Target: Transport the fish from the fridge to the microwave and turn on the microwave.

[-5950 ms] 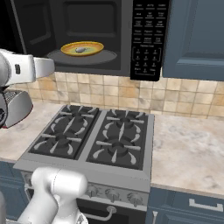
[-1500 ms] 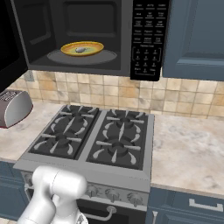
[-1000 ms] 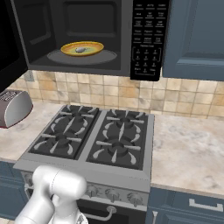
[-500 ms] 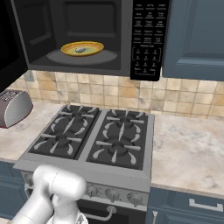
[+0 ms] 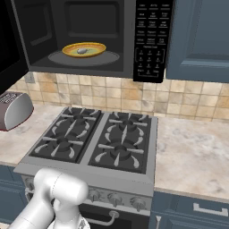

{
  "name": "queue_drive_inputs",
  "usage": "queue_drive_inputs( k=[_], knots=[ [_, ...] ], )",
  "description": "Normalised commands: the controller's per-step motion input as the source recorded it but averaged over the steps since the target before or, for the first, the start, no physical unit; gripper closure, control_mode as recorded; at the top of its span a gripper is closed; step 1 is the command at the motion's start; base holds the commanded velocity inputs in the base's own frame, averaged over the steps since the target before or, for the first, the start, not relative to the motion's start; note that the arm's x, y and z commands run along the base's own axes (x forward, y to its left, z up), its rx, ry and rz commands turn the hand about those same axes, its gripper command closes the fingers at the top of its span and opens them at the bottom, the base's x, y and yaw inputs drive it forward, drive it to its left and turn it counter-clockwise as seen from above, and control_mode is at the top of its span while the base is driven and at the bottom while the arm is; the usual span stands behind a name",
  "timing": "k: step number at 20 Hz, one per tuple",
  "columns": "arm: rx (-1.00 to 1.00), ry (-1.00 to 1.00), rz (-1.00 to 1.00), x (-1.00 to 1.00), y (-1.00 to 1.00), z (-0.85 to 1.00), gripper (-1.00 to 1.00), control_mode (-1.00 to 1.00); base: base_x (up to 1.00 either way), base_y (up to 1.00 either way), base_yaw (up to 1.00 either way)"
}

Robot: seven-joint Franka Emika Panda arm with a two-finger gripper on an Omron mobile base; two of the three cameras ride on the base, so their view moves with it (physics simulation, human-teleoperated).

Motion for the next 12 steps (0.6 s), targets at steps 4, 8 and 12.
queue_drive_inputs(
  k=[4,8,12],
  knots=[
    [0.0,0.0,-0.07,0.4,0.08,-0.2,1.0,-1.0,0.0,0.0,0.0],
    [0.0,0.0,-0.06,0.35,0.09,-0.22,1.0,-1.0,0.0,0.0,0.0],
    [0.0,-0.02,-0.06,0.27,0.01,-0.09,1.0,-1.0,0.0,0.0,0.0]
  ],
)
